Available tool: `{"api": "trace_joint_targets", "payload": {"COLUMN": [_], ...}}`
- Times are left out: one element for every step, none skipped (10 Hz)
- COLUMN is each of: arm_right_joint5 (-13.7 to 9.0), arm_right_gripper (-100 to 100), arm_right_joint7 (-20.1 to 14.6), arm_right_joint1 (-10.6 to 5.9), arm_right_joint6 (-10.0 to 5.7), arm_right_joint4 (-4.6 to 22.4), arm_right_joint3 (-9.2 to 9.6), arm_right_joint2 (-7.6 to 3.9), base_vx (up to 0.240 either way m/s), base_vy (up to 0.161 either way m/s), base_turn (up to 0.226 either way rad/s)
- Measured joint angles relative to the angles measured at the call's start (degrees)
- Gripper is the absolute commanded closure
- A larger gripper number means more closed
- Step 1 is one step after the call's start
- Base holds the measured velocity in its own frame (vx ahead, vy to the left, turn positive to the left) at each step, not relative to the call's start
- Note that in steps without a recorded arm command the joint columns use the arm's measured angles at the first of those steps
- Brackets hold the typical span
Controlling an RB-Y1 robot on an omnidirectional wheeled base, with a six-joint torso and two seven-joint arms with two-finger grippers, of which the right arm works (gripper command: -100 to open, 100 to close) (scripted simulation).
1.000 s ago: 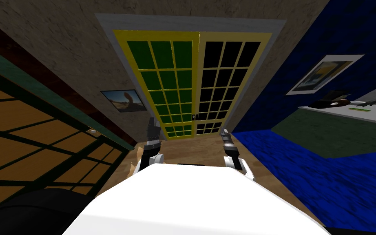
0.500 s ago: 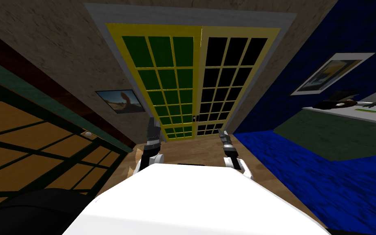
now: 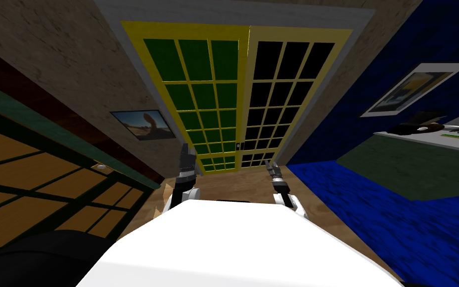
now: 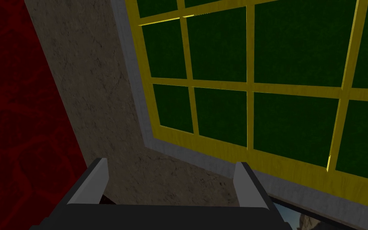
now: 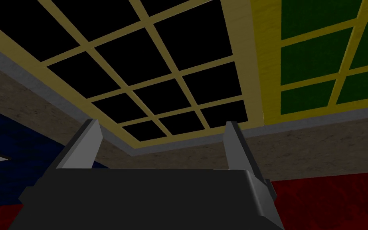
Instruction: Pull the door open
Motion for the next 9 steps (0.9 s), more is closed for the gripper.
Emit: {"api": "trace_joint_targets", "payload": {"arm_right_joint5": [0.77,1.56,2.24,3.01,3.76,4.45,5.15,5.86,6.65], "arm_right_gripper": [-100,-100,-100,-100,-100,-100,-100,-100,-100], "arm_right_joint7": [1.0,2.1,3.01,3.94,4.98,6.11,7.08,8.1,9.02], "arm_right_joint1": [-0.49,-1.0,-1.53,-2.01,-2.44,-3.12,-3.64,-4.32,-4.45], "arm_right_joint6": [-0.48,-0.96,-1.54,-1.92,-2.46,-3.24,-3.82,-4.27,-4.55], "arm_right_joint4": [1.44,2.9,4.51,5.79,7.28,9.21,10.7,12.24,13.04], "arm_right_joint3": [-0.4,-0.77,-1.25,-1.61,-2.02,-2.51,-2.91,-3.3,-3.56], "arm_right_joint2": [-0.01,0.11,-0.15,-0.14,-0.1,-0.12,-0.19,-0.12,0.07], "base_vx": [0.093,0.087,0.094,0.113,0.097,0.091,0.094,0.091,0.101], "base_vy": [0.027,0.028,0.022,0.022,0.041,0.038,0.027,0.021,0.026], "base_turn": [-0.001,-0.002,-0.004,-0.001,0.001,-0.003,-0.002,0.001,-0.001]}}
